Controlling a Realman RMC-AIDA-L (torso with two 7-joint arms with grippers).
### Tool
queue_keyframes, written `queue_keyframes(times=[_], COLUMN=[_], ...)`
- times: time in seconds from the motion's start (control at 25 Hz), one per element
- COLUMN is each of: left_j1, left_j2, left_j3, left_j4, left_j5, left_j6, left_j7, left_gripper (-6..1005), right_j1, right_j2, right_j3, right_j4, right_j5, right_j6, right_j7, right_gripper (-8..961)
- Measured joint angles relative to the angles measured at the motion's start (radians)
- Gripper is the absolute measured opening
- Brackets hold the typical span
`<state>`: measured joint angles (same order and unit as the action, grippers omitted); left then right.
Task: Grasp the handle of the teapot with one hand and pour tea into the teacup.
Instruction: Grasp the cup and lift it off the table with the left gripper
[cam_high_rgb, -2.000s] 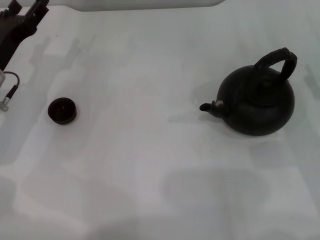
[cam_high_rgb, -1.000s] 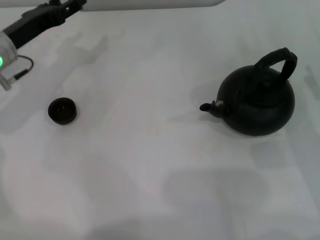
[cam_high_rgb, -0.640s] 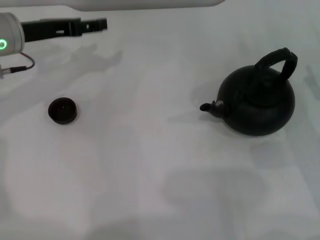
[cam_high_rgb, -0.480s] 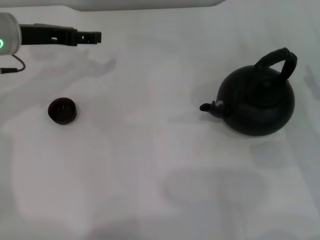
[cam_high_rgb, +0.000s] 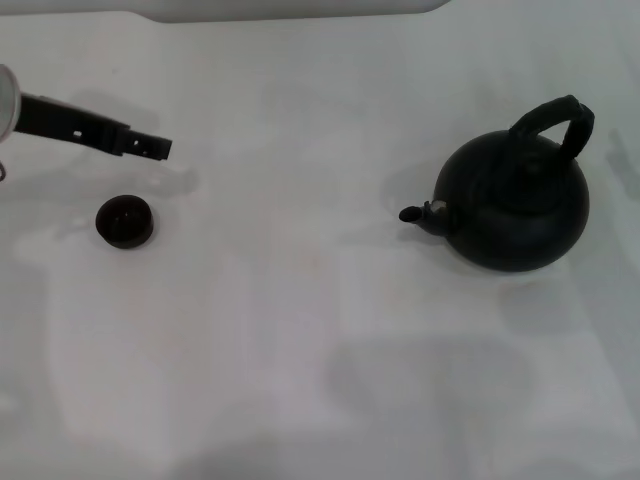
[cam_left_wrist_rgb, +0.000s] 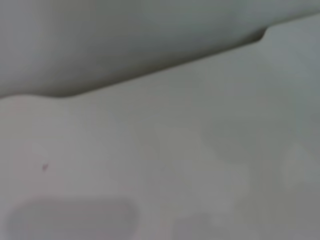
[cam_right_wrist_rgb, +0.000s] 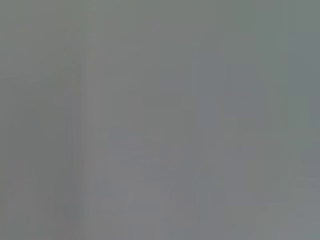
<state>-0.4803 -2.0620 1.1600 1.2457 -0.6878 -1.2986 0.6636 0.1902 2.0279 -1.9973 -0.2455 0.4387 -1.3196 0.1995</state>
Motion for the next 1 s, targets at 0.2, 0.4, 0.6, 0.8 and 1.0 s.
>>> queue_keyframes(times=[0.2,0.4,0.6,0.8,1.0], left_j1=[-0.004,-0.012,-0.015,-0.012,-0.017], left_j2=[-0.003,-0.004,-0.006,-0.011,-0.012], left_j3=[0.007,0.027,0.045,0.063,0.097], left_j4=[0.003,0.004,-0.006,-0.015,-0.047], left_j5=[0.069,0.115,0.130,0.129,0.127], left_j6=[-0.018,-0.033,-0.032,-0.011,0.012], left_j7=[-0.025,-0.042,-0.051,-0.066,-0.079], left_gripper=[871,871,871,871,871], right_j1=[0.000,0.000,0.000,0.000,-0.001], right_j2=[0.000,0.000,0.000,0.000,0.000], right_j3=[0.000,0.000,0.000,0.000,0.000], right_j4=[0.001,0.002,0.005,0.008,0.007], right_j5=[0.000,0.000,-0.001,0.000,0.000], right_j6=[0.001,0.001,0.001,0.001,-0.003], right_j7=[0.000,0.000,0.000,0.000,0.000], right_gripper=[854,854,854,854,854])
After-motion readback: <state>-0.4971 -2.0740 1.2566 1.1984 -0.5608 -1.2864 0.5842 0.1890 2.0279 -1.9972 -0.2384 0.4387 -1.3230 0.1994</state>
